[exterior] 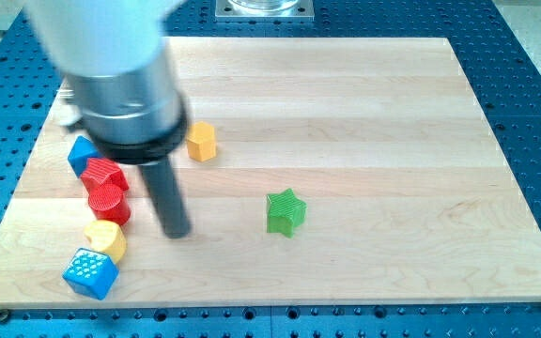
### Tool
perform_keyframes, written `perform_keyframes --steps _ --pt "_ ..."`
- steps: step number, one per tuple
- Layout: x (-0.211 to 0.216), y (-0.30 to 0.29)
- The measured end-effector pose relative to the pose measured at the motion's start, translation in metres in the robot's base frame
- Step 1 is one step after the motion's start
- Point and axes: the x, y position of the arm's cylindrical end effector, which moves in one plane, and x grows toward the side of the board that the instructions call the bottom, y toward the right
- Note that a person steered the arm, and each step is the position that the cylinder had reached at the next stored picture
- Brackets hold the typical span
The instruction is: Place the blue cube at the bottom left corner of the board
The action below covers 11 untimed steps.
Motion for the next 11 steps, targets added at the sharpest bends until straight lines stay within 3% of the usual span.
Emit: perform_keyframes --steps 2,8,11 --pt "0.071 -0.032" --pt "0.071 -0.112" --pt "0.07 -0.19"
